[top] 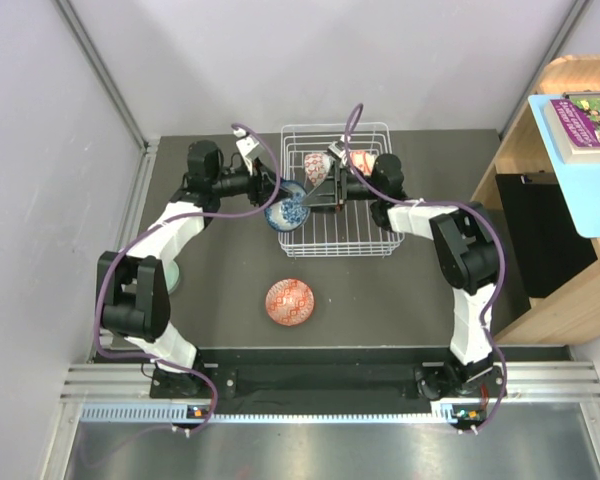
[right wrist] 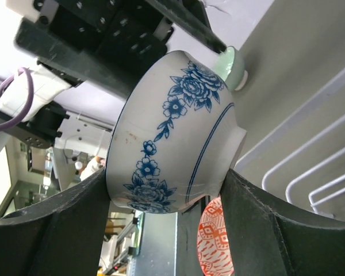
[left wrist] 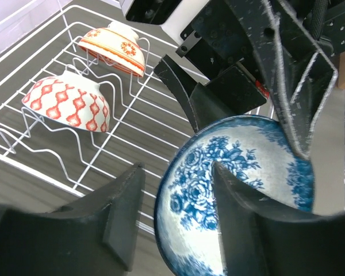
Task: Load the bowls into the dish rack
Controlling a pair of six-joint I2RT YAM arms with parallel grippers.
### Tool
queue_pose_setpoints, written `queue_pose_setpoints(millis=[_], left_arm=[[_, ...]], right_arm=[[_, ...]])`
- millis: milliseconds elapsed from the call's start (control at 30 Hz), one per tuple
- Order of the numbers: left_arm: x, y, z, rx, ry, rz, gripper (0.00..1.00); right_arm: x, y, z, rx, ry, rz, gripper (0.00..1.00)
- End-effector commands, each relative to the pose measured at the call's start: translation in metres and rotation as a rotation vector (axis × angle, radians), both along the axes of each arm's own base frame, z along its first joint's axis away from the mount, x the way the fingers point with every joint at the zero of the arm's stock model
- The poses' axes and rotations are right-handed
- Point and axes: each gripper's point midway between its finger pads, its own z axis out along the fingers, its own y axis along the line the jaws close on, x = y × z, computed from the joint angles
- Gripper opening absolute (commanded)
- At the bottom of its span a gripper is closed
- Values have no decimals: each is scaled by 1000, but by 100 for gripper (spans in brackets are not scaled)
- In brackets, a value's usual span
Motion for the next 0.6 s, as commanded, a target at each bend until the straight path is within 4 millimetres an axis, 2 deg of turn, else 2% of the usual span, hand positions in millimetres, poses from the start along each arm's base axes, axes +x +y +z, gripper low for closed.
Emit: queue_pose_setpoints(millis=[0, 67, 133, 167, 267, 300, 367, 400, 467, 500, 533, 567], left_arm=[[-4, 1, 14, -9, -40, -7, 63], [-2, 5, 13, -11, -27, 5, 68], [2, 14, 12, -12, -16, 29, 80], [3, 18, 14, -19, -6, 39, 82], [11, 40, 19, -48, 0, 86, 90], [16, 54, 19, -63, 20, 124, 91], [19, 67, 23, -87, 21, 143, 95], [24, 87, 20, -89, 28, 191, 96], [26, 103, 18, -89, 34, 225, 97], [28, 118, 13, -89, 47, 264, 99], [28, 124, 12, -88, 48, 282, 99], [28, 137, 6, -83, 64, 316, 99]], right_arm=[[9, -10, 29, 30, -127, -66, 0], [14, -13, 28, 17, -131, -85, 0], [18, -17, 29, 5, -157, -112, 0], [21, -20, 27, -9, -143, -122, 0], [24, -26, 33, -8, -160, -145, 0], [24, -29, 38, -4, -170, -153, 0], [26, -36, 45, -4, -184, -175, 0], [27, -37, 47, -7, -192, -185, 0], [34, -47, 51, -31, -209, -223, 0], [39, -51, 52, -46, -214, -255, 0], [46, -58, 42, -102, -215, -281, 0], [48, -63, 46, -122, -242, -306, 0]])
